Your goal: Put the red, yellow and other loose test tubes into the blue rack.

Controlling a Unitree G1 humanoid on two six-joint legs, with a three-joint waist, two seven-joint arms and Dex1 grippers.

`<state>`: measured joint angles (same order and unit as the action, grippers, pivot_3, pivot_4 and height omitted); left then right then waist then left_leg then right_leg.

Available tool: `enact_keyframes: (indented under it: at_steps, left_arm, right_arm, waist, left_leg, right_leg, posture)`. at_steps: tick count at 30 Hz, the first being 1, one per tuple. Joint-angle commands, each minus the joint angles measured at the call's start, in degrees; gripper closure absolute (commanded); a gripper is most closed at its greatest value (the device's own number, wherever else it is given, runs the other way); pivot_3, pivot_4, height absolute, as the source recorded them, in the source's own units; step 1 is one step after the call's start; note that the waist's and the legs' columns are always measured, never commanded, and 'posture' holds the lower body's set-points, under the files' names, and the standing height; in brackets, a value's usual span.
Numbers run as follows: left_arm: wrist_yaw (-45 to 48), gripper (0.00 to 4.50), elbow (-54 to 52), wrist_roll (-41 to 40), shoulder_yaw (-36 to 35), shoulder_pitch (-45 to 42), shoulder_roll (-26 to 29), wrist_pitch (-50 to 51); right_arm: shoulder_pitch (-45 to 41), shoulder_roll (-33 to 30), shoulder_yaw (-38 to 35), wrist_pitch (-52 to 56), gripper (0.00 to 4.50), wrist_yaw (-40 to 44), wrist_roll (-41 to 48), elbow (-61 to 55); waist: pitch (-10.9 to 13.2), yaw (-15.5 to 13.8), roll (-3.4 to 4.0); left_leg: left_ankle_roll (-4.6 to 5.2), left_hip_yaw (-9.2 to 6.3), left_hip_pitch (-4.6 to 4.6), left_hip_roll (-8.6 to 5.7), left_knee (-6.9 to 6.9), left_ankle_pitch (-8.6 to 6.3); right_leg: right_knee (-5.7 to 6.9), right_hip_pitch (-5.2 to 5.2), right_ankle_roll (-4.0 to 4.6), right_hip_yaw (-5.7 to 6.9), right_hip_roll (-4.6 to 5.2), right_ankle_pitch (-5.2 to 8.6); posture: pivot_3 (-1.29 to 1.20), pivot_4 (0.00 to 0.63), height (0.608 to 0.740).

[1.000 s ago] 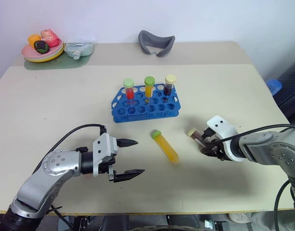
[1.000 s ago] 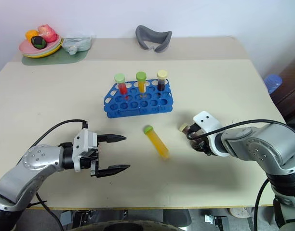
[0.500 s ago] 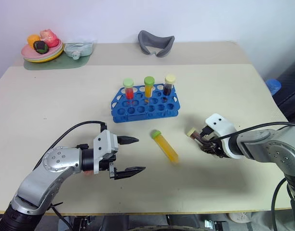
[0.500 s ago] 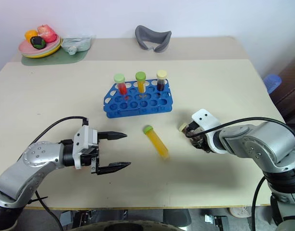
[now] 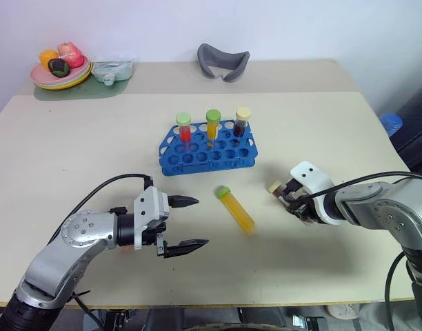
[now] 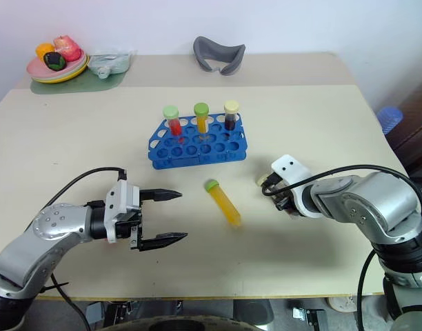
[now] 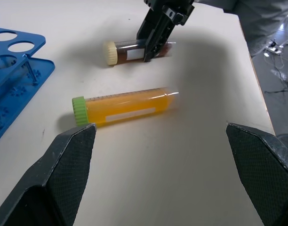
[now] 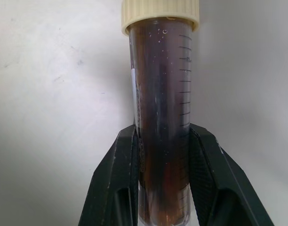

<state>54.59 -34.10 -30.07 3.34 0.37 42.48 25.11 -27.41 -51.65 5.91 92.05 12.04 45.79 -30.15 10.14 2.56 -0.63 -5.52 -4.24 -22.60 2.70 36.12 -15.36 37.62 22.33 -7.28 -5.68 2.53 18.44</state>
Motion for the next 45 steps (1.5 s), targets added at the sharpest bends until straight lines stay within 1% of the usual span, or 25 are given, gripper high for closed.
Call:
enact_keyframes:
  at_steps: [1, 2, 5, 7, 10, 11, 13, 14, 17, 21, 26, 36, 45]
  left_arm:
    - [-0.68, 0.00, 1.84, 0.67, -3.32, 2.64, -0.58, -3.20]
    - [-1.36, 0.00, 3.26, 0.61, -5.15, 3.64, -1.06, -4.02]
    - [-2.92, 0.00, 7.68, 1.14, -10.15, 6.10, -2.75, -7.45]
    - [-4.25, 0.00, 11.21, 1.80, -12.34, 6.31, -4.50, -10.10]
    - [-5.14, 0.00, 15.41, 2.45, -13.97, 5.61, -6.66, -13.02]
    - [-5.59, 0.00, 16.30, 2.53, -14.19, 5.07, -7.50, -13.78]
    - [-6.25, 0.00, 17.17, 2.76, -14.29, 4.18, -8.73, -14.80]
    - [-6.93, 0.00, 17.34, 2.75, -14.33, 3.46, -9.66, -15.36]
    - [-8.47, 0.00, 17.28, 2.58, -14.39, 2.05, -11.50, -16.13]
    - [-9.24, 0.00, 15.71, 0.15, -14.33, 1.61, -14.28, -16.17]
    - [-10.37, 0.00, 13.17, 0.53, -12.66, 1.28, -15.78, -14.93]
    - [-9.12, 0.00, 13.42, 0.37, -10.58, 1.00, -16.46, -14.75]
    - [-9.92, 0.00, 10.83, -0.69, -10.13, -0.36, -15.96, -11.79]
  right_arm:
    - [-1.85, -0.15, -1.89, -5.03, 3.69, 3.77, -0.67, -4.84]
    - [-1.53, 0.79, -3.39, -9.00, 3.69, 4.86, -1.06, -5.83]
    - [1.25, 7.36, -7.19, -24.19, 3.69, 5.34, -4.91, -7.26]
    - [2.38, 12.35, -5.95, -33.45, 3.69, 4.24, -9.41, -6.45]
    - [3.01, 23.30, -5.04, -45.72, 3.69, 2.28, -13.50, -1.76]
    - [3.36, 27.08, -4.30, -51.17, 3.69, 1.66, -15.92, 1.56]
    - [3.83, 30.96, -2.30, -58.95, 3.69, 0.91, -21.40, 6.79]
    - [4.24, 33.22, -1.76, -64.84, 3.69, 0.91, -23.96, 9.70]
    - [4.55, 38.03, -1.90, -74.90, 3.69, 0.34, -27.84, 15.52]
    - [4.17, 41.99, -1.85, -81.19, 3.69, 1.28, -29.90, 21.94]
    - [4.72, 45.02, -1.87, -87.60, 3.69, 2.56, -31.69, 27.38]
    - [3.49, 47.91, -2.89, -94.23, 3.69, 2.41, -34.78, 36.06]
    - [1.11, 49.72, -3.78, -98.65, 3.69, 2.16, -36.16, 43.29]
  waist:
    - [0.02, -0.01, 0.03]
    - [0.02, 0.00, 0.04]
    - [0.02, 0.05, 0.03]
    - [0.01, -0.05, 0.01]
    - [0.00, -0.06, 0.00]
    - [0.00, -0.04, 0.00]
    - [0.00, -0.07, 0.00]
    - [0.00, -0.11, -0.01]
    - [0.00, 0.00, 0.00]
    - [0.00, 0.38, 0.01]
    - [0.00, 0.76, 0.01]
    - [0.00, 1.46, 0.02]
    - [0.00, 1.47, 0.03]
  left_leg:
    - [0.00, 0.00, 0.00, 0.00, -0.01, 0.00]
    - [0.00, 0.00, -0.01, 0.00, -0.04, 0.00]
    - [0.03, 0.00, -0.02, 0.05, -0.07, -0.02]
    - [0.03, -0.01, -0.02, 0.05, -0.06, -0.02]
    - [0.03, -0.01, -0.05, 0.02, -0.02, -0.02]
    - [0.02, 0.00, -0.05, 0.02, -0.01, -0.01]
    - [0.02, -0.01, -0.04, 0.03, -0.02, -0.01]
    - [0.01, -0.01, -0.04, 0.02, -0.02, -0.01]
    - [0.00, 0.00, -0.05, 0.01, -0.02, 0.00]
    - [-0.02, 0.01, 0.00, 0.02, -0.02, 0.01]
    - [-0.07, 0.00, 0.08, 0.02, 0.00, 0.04]
    - [-0.09, 0.00, 0.13, 0.02, 0.00, 0.05]
    - [-0.10, -0.01, 0.14, 0.02, 0.00, 0.06]
  right_leg:
    - [0.00, 0.02, 0.00, 0.00, 0.00, 0.00]
    - [0.00, 0.03, 0.00, 0.00, 0.00, 0.00]
    - [0.00, 0.09, 0.00, 0.00, -0.06, 0.00]
    - [0.01, 0.06, 0.00, 0.01, -0.05, 0.00]
    - [-0.02, 0.03, -0.01, 0.03, 0.00, 0.00]
    - [0.00, 0.04, -0.01, 0.03, 0.00, 0.00]
    - [0.02, 0.04, -0.01, 0.04, -0.01, 0.00]
    - [0.03, 0.04, -0.01, 0.05, 0.01, 0.00]
    - [0.06, 0.07, -0.01, 0.04, 0.03, 0.00]
    - [0.34, 0.18, 0.00, 0.03, 0.01, 0.00]
    - [0.41, 0.13, 0.00, 0.02, 0.00, 0.00]
    - [0.47, 0.11, 0.00, 0.02, -0.01, 0.00]
    - [0.47, 0.10, 0.00, 0.01, -0.01, 0.00]
  posture:
    - [0.00, 0.150, 0.740]
    - [0.00, 0.150, 0.740]
    - [0.00, 0.150, 0.740]
    - [0.00, 0.150, 0.740]
    - [0.00, 0.150, 0.740]
    - [0.00, 0.150, 0.740]
    - [0.00, 0.150, 0.740]
    - [0.00, 0.150, 0.740]
    - [0.00, 0.150, 0.740]
    - [0.00, 0.150, 0.740]
    - [0.00, 0.150, 0.740]
    - [0.00, 0.150, 0.740]
    - [0.00, 0.150, 0.740]
